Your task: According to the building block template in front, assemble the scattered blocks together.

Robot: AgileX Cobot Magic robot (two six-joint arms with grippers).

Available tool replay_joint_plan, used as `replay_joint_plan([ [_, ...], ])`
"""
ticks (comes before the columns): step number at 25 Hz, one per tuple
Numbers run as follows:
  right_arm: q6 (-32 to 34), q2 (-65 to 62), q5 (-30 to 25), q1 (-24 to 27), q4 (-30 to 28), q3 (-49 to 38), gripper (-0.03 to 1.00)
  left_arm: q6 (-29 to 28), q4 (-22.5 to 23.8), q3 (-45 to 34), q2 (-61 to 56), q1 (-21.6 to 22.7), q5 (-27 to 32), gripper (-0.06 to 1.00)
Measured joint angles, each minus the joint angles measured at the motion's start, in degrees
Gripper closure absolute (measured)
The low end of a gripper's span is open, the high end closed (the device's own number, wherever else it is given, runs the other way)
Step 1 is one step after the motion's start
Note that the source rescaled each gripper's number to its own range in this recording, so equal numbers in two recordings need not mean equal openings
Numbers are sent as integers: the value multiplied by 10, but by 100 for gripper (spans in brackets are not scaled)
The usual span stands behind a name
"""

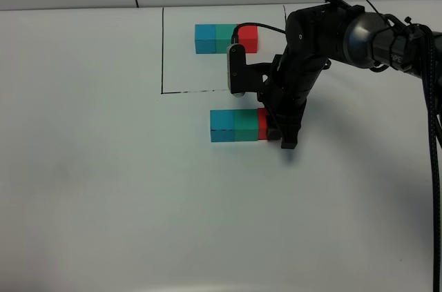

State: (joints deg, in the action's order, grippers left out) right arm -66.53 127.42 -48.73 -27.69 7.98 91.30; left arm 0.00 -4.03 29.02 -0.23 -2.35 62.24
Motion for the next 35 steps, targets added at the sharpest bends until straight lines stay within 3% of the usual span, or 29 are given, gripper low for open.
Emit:
replay_joint_plan([
  [3,0,0,0,0,0,0,95,0,0,0,0,0,0,32],
  [5,0,0,1,0,0,0,89,0,0,0,0,0,0,32],
  [6,0,2,2,0,1,0,81,0,0,0,0,0,0,33],
  [9,3,2,1,0,-1,0,42,0,0,0,0,0,0,33],
  [11,19,-9,1,0,-10,-1,22,0,0,0,0,0,0,34],
  [14,62,-48,-2,7,-32,-1,8,0,0,0,0,0,0,34],
  [18,147,-99,-2,54,-29,-1,4,0,0,0,0,0,0,34],
  [26,340,-156,24,178,50,-8,3,0,0,0,0,0,0,34],
  [30,402,-203,93,202,59,-50,3,0,0,0,0,0,0,34],
  [35,418,-286,201,223,70,-126,3,0,0,0,0,0,0,34],
])
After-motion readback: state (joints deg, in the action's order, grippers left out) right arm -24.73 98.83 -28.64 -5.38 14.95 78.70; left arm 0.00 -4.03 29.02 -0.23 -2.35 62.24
